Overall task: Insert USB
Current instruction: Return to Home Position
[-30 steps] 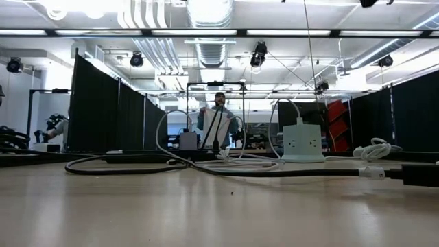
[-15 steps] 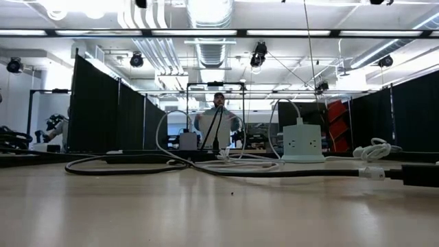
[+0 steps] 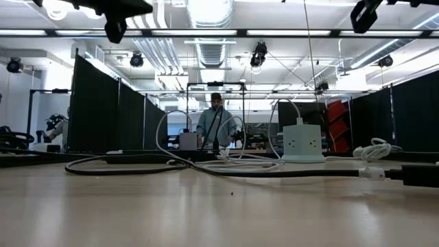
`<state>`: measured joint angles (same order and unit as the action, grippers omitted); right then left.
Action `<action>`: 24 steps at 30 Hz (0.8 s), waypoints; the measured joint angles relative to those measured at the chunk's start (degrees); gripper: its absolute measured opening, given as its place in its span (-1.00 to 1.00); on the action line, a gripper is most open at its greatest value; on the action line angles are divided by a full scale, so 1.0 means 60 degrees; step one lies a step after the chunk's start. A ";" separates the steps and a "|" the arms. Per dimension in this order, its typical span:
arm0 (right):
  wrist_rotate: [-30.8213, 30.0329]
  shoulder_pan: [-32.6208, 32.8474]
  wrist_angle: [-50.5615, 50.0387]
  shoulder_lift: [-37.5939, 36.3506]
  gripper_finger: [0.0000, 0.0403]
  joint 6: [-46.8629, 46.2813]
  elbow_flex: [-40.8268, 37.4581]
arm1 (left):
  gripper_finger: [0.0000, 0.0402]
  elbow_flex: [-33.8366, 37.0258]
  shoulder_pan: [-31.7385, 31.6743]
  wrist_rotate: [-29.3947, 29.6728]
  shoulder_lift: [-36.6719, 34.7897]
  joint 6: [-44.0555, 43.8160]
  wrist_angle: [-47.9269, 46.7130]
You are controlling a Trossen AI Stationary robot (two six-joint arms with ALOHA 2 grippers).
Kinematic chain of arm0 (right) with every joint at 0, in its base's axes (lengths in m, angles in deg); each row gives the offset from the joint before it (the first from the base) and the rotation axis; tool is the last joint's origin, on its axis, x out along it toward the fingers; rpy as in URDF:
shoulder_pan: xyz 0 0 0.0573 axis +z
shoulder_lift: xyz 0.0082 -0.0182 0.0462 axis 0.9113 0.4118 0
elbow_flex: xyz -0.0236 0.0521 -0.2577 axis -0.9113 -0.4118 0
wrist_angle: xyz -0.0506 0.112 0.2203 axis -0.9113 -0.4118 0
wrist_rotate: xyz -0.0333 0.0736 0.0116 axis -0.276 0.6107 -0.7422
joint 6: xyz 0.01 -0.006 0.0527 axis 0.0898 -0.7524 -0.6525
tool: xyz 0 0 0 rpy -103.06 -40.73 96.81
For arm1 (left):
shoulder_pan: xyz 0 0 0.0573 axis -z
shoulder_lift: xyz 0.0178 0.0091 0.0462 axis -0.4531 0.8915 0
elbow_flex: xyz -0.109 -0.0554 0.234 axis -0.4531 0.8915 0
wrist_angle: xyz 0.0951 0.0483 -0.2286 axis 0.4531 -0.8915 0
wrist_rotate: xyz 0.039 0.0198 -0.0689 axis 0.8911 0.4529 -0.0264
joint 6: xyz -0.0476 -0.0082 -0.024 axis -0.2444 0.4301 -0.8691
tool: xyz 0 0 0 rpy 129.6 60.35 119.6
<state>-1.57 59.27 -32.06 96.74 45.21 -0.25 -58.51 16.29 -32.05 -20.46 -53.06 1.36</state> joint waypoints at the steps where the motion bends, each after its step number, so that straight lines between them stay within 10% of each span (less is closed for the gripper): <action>1: -0.0377 0.0292 -0.0013 -0.0006 -1.00 0.0016 -0.0009 | -1.00 0.0004 0.0000 0.0059 -0.0059 -0.0357 0.0080; 9: -0.3038 0.3282 0.0052 0.0155 -1.00 0.0632 -0.0016 | -1.00 0.0792 0.0613 0.0635 -0.0536 0.0112 0.0229; 15: -0.3257 0.4924 0.0066 0.0344 -1.00 0.0609 -0.0016 | -1.00 0.1934 0.1824 0.2417 -0.1127 0.0651 0.1545; 24: -0.2904 0.3598 -0.0064 -0.0259 -1.00 0.1115 -0.0106 | -1.00 0.3286 0.3700 0.2111 -0.2844 0.2002 0.2076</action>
<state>-19.00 80.86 -32.45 95.19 51.90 -0.89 -38.80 38.49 -19.38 -37.52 -41.05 13.81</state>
